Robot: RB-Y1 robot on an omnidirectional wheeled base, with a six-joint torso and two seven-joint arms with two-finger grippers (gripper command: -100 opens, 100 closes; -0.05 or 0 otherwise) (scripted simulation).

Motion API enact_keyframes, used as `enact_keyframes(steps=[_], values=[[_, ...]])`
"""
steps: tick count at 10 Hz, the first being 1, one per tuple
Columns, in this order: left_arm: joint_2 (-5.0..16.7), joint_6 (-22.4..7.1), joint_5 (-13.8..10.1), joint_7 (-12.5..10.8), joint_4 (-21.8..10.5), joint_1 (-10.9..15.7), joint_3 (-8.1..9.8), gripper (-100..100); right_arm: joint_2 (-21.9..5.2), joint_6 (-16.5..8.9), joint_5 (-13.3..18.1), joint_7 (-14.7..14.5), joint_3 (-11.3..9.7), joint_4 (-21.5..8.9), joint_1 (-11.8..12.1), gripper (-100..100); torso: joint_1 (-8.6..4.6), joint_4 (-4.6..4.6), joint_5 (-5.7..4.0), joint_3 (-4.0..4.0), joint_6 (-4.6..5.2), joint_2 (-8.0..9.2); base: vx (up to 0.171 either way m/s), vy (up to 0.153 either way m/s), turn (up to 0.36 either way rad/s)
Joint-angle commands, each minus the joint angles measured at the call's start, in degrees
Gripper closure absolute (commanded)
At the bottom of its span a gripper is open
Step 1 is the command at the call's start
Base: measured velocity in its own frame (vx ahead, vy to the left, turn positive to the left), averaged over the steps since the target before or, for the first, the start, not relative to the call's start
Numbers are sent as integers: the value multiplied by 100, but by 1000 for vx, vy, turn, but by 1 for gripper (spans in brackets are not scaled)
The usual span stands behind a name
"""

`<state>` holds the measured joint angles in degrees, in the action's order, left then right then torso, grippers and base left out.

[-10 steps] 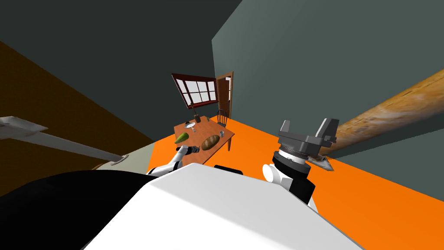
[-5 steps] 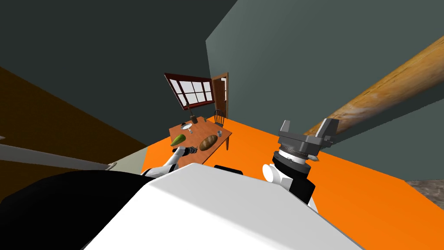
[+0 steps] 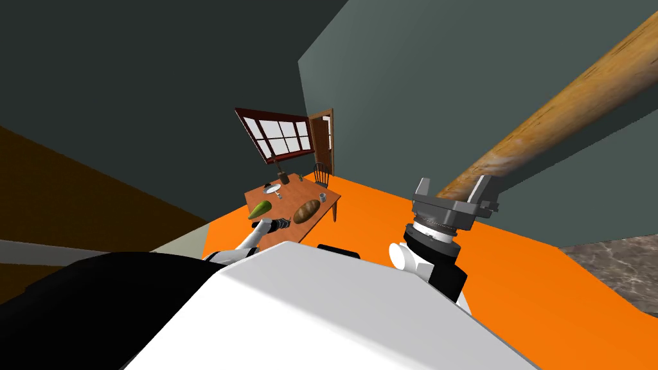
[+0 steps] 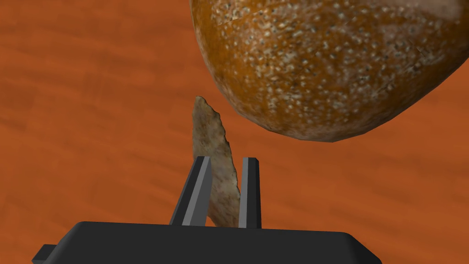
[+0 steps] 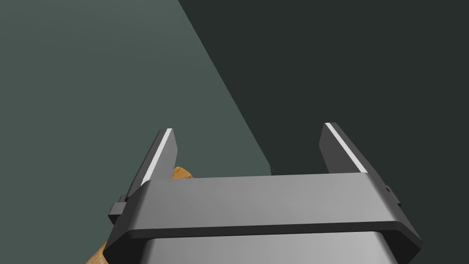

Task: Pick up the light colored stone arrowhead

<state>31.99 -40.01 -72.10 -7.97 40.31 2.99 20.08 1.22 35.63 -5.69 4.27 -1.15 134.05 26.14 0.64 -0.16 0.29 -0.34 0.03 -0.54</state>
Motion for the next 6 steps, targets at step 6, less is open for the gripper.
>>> enact_keyframes(steps=[6], values=[[537,439,-1177,-354,156,-553,-876,100,0,0,0,0,-1,0,-1,0,-3,1,2,0,11,1,-37,-6,-168]])
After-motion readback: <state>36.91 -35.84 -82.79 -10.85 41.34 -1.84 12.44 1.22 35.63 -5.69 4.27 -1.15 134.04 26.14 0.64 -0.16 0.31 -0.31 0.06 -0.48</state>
